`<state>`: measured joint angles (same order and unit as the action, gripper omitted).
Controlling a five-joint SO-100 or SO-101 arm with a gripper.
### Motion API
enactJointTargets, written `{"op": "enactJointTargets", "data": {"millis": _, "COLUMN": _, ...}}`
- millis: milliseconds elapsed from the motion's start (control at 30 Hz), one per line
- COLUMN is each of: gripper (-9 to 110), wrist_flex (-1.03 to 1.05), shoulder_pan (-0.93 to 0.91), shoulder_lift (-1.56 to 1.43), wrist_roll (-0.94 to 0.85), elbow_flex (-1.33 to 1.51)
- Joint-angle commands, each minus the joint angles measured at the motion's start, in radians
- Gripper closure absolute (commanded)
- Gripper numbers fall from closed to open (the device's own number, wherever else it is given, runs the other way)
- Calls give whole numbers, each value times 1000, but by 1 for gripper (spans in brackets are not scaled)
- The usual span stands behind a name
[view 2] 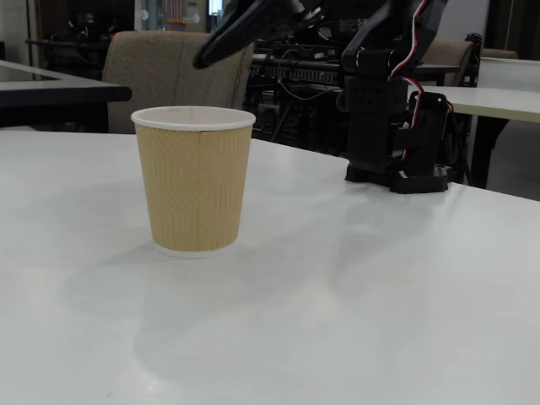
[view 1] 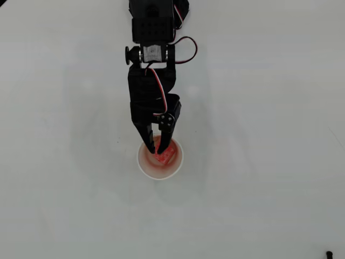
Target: Grasp a red cube and put it in the cup.
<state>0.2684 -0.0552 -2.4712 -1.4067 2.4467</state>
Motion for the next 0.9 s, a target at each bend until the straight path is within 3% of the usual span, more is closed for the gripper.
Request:
{"op": "enactJointTargets", "data": {"millis": 0, "gripper": 101, "wrist_flex": 11, "shoulder_pan": 26, "shoulder_lift": -97, "wrist_roll": 32, "elbow_flex": 51}}
{"op": "enactJointTargets", "data": {"millis": 600, "gripper": 101, "wrist_flex": 3, "shoulder_pan": 23, "shoulder_lift": -416, "wrist_roll": 198, "elbow_flex": 273}}
{"op": "enactJointTargets", "data": {"millis": 867, "gripper": 101, "wrist_flex": 26, "shoulder_pan": 35, "shoulder_lift": -549, "wrist_roll": 371, "elbow_flex": 374}}
